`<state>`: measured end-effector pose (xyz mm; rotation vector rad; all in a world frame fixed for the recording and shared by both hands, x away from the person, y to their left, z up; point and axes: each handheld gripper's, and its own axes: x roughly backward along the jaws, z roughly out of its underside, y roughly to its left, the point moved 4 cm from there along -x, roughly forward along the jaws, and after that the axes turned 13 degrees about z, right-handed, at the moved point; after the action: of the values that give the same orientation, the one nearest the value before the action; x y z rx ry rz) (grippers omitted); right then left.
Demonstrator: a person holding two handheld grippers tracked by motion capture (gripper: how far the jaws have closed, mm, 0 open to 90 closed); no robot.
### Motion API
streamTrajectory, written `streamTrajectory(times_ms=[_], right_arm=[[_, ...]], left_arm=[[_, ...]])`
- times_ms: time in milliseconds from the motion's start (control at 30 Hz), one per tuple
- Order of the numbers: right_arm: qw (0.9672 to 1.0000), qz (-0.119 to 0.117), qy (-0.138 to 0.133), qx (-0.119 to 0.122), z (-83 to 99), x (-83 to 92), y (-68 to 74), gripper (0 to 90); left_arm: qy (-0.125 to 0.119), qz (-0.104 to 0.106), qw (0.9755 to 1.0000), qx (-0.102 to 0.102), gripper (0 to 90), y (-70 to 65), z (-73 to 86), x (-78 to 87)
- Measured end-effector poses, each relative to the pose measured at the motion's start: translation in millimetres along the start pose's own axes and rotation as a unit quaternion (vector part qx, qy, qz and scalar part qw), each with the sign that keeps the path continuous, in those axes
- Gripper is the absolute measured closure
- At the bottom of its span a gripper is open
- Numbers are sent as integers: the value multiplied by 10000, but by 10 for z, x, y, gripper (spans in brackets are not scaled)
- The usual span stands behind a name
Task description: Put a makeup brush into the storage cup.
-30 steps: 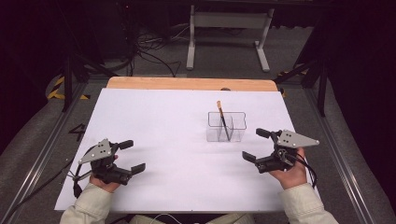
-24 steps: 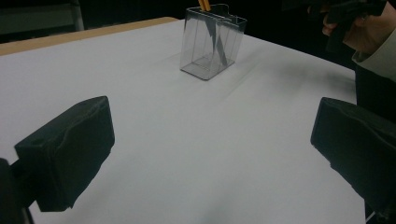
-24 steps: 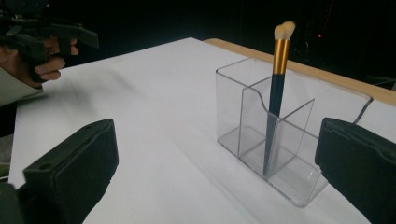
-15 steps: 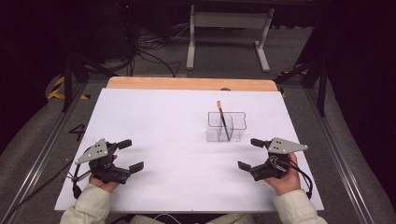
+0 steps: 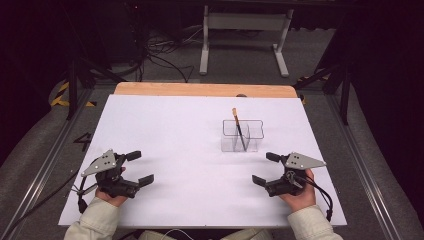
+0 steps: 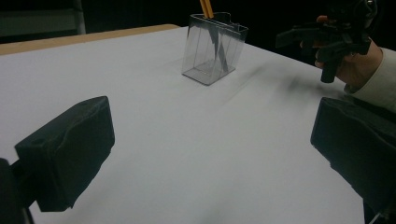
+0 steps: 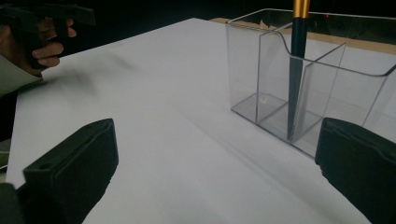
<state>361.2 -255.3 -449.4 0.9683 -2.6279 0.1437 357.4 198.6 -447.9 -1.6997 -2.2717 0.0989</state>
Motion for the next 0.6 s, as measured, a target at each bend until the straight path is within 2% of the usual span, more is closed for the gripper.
streamTrajectory(times_ms=[133, 267, 400, 600], right_arm=[[9999, 115, -46, -65, 57, -22, -34, 0], [9999, 116, 11, -117, 114, -66, -44, 0], [9997, 192, 2, -150, 126, -81, -56, 0], [9993, 281, 17, -246, 142, -82, -84, 0]], left_arm=[[41, -12, 10000, 0, 2, 25, 20, -21], [43, -26, 10000, 13, 2, 44, 33, -23], [57, -44, 9999, 81, 2, 52, 48, -25], [75, -40, 9999, 67, 2, 55, 50, -27]])
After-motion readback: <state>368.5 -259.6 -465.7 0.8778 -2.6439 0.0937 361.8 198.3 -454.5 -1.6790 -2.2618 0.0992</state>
